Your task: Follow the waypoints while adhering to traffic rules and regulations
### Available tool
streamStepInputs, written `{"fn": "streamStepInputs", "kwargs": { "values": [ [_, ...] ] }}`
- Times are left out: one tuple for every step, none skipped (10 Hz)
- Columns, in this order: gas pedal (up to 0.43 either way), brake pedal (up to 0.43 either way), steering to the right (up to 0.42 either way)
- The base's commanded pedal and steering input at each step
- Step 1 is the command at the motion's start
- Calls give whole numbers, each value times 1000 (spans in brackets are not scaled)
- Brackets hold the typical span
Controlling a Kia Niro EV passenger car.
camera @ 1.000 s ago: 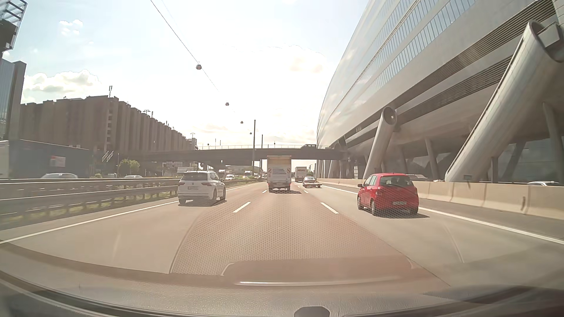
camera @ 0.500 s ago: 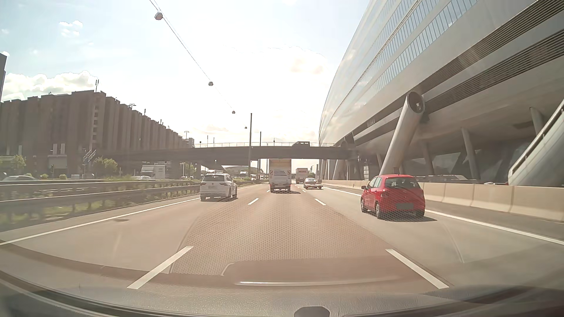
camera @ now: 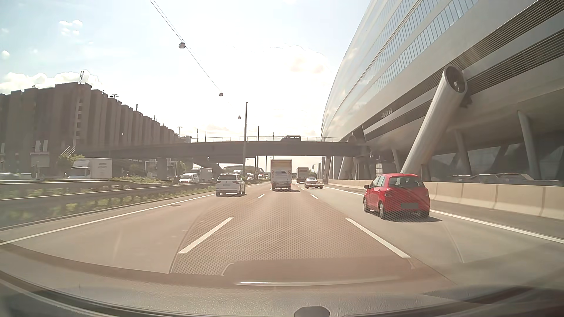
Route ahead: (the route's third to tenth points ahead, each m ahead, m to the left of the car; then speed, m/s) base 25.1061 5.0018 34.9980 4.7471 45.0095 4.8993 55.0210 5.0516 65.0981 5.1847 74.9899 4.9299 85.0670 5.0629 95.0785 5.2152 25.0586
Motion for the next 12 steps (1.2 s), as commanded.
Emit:
{"fn": "streamStepInputs", "kwargs": {
  "values": [
    [0, 0, 0],
    [0, 0, 0],
    [98, 0, 0],
    [220, 0, 1],
    [240, 0, 2],
    [240, 0, 2],
    [240, 0, 2],
    [240, 0, 2],
    [240, 0, 2],
    [240, 0, 1],
    [240, 0, 1],
    [240, 0, 1]
  ]
}}
